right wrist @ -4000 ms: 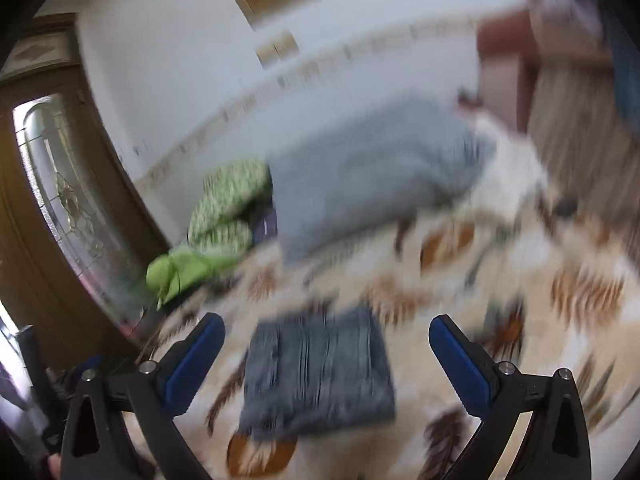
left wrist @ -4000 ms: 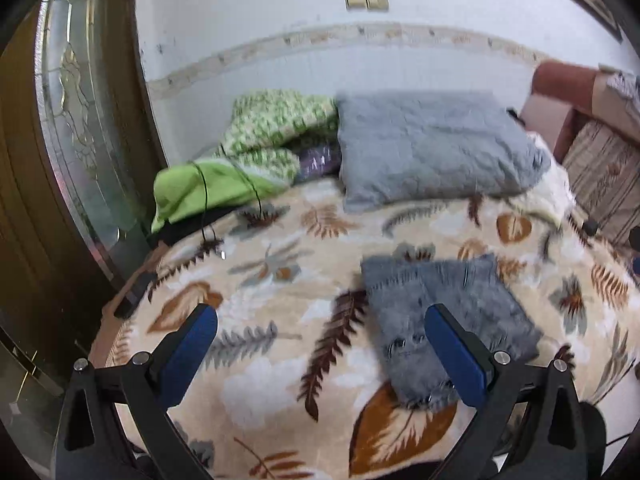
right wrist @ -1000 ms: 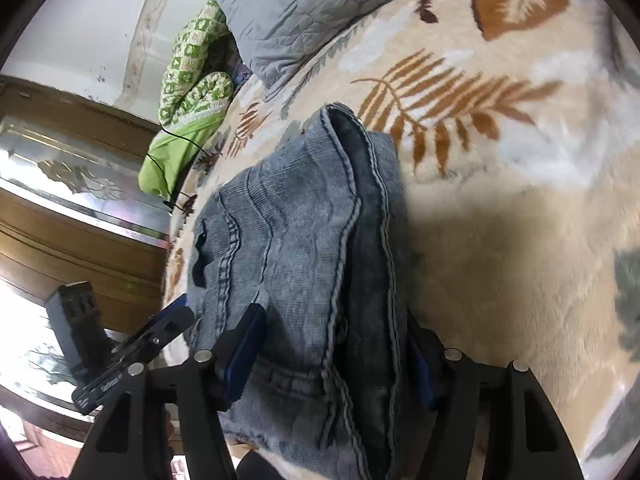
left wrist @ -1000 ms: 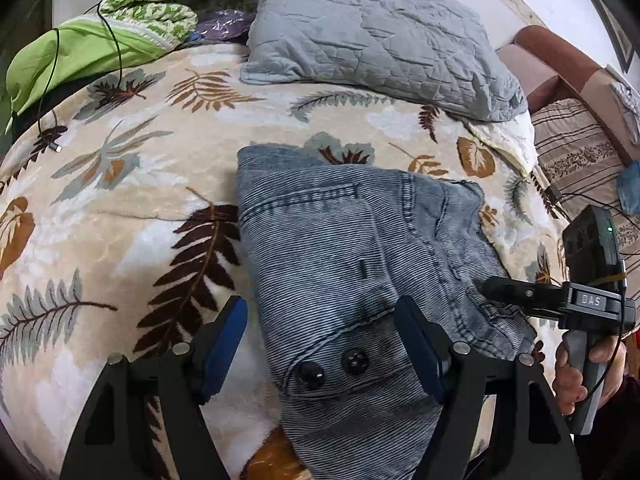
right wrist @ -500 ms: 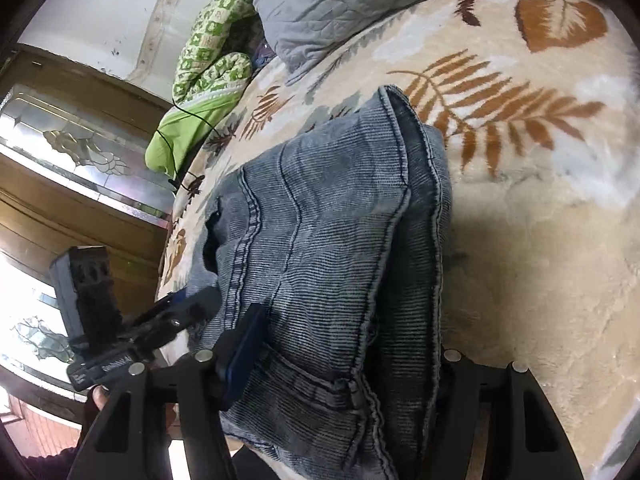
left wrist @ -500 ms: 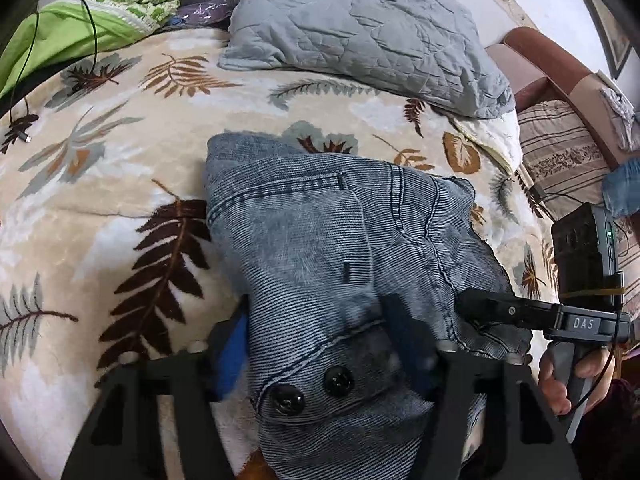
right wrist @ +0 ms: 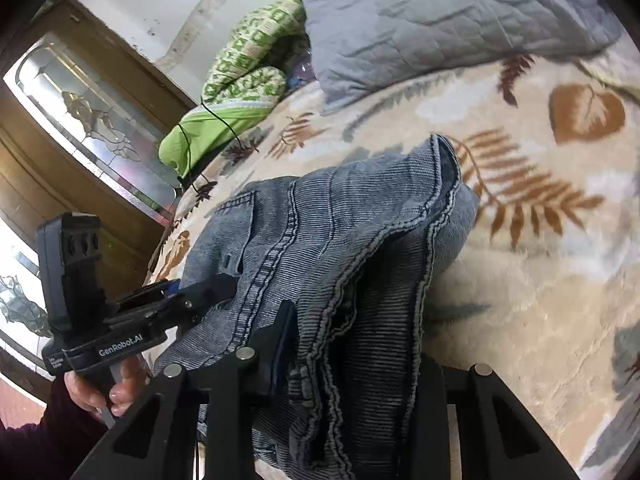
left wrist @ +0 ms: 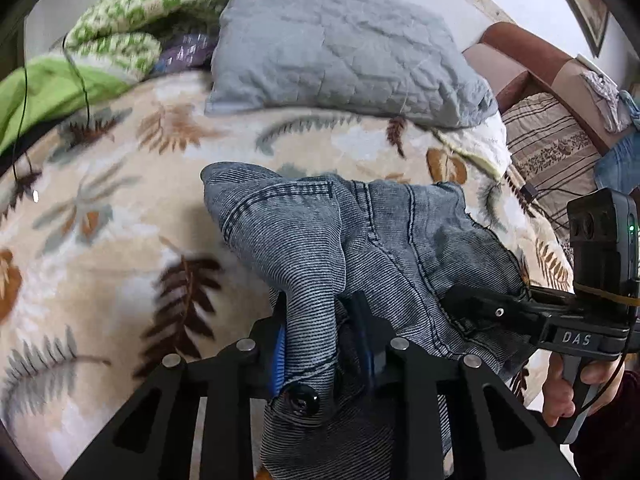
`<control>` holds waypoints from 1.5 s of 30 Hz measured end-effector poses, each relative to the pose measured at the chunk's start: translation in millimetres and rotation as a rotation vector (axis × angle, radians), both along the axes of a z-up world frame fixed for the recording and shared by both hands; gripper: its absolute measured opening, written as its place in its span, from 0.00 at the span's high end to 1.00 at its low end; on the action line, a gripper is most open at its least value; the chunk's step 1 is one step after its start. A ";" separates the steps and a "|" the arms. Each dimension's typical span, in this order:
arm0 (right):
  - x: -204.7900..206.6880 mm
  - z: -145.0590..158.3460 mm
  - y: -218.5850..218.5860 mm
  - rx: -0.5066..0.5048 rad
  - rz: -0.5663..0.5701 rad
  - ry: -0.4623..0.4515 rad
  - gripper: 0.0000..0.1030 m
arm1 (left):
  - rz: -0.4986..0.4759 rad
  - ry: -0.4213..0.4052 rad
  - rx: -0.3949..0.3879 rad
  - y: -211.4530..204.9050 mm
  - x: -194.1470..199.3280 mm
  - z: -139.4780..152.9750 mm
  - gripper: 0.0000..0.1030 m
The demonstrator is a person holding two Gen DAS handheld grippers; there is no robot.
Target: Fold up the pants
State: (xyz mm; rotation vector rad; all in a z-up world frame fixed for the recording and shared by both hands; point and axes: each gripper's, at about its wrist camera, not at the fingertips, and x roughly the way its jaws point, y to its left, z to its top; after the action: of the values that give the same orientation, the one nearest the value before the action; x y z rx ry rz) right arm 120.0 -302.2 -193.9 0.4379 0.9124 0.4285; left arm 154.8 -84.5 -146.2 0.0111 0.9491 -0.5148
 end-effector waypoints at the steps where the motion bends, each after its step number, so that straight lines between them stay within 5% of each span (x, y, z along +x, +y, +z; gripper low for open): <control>1: 2.0 3.5 -0.3 -0.001 -0.002 -0.011 0.66 | -0.001 -0.014 0.002 -1.3 2.8 5.3 0.71; 8: 40.1 21.8 -17.5 0.019 -0.053 -0.070 0.66 | 0.001 -0.091 0.033 -19.3 48.7 32.6 0.71; 13: 74.4 -6.0 -22.5 0.048 -0.091 0.008 0.66 | 0.029 -0.031 0.105 -31.5 77.6 -0.8 0.68; 16: 83.0 -40.2 -21.6 0.050 -0.115 0.116 0.66 | 0.059 0.050 0.184 -34.1 85.1 -37.2 0.57; 20: 74.6 -46.2 -32.4 0.120 -0.183 0.155 0.54 | 0.065 0.000 0.221 -31.2 71.8 -36.2 0.45; 25: 47.1 -5.9 -29.5 0.005 -0.216 0.085 0.51 | 0.081 -0.119 0.223 -21.7 40.0 7.8 0.42; 27: 26.5 17.1 -27.5 -0.057 -0.222 0.025 0.51 | 0.106 -0.210 0.232 -15.6 15.3 34.2 0.25; 31: -21.3 71.3 -12.1 -0.164 -0.234 -0.123 0.51 | 0.167 -0.370 0.233 -1.2 -34.2 83.8 0.18; 39: -105.2 152.6 27.6 -0.267 -0.247 -0.364 0.45 | 0.295 -0.494 0.240 23.3 -102.7 146.1 0.02; 45: -152.2 191.5 52.0 -0.306 -0.291 -0.474 0.43 | 0.368 -0.602 0.269 37.9 -146.5 178.6 0.00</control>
State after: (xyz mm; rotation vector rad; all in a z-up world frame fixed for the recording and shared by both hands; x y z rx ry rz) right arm -32.2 -250.1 -2.4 0.1691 0.4323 0.1105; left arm 8.3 -46.5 32.4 0.2186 0.4054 -0.0259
